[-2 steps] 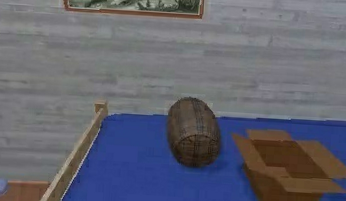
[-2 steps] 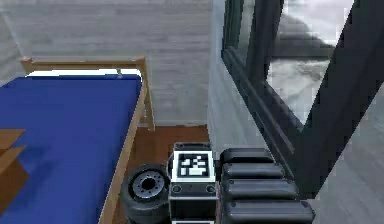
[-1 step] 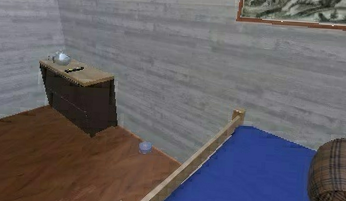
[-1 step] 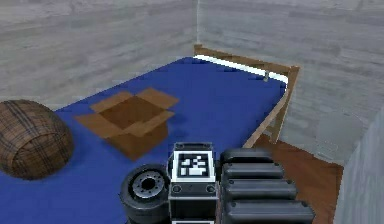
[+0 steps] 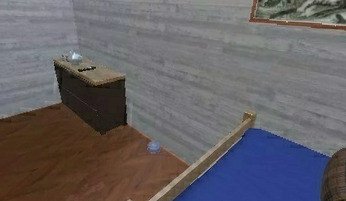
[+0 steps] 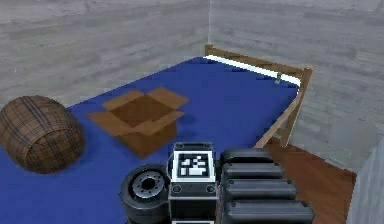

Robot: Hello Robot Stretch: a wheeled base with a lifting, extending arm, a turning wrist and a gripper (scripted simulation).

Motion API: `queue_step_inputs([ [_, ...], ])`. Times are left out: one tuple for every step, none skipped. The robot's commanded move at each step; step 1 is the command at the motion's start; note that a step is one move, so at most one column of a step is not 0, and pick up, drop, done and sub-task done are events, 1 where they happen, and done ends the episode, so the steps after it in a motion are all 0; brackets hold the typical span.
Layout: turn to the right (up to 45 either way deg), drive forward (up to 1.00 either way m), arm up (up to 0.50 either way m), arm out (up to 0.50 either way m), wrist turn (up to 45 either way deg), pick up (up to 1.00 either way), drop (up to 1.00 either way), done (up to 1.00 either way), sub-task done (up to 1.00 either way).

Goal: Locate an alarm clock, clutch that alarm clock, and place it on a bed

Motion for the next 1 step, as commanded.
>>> queue_step_inputs([
  [0.0,0.00,0.00,0.48,0.0,0.00,0.00,0.00,0.00],
])
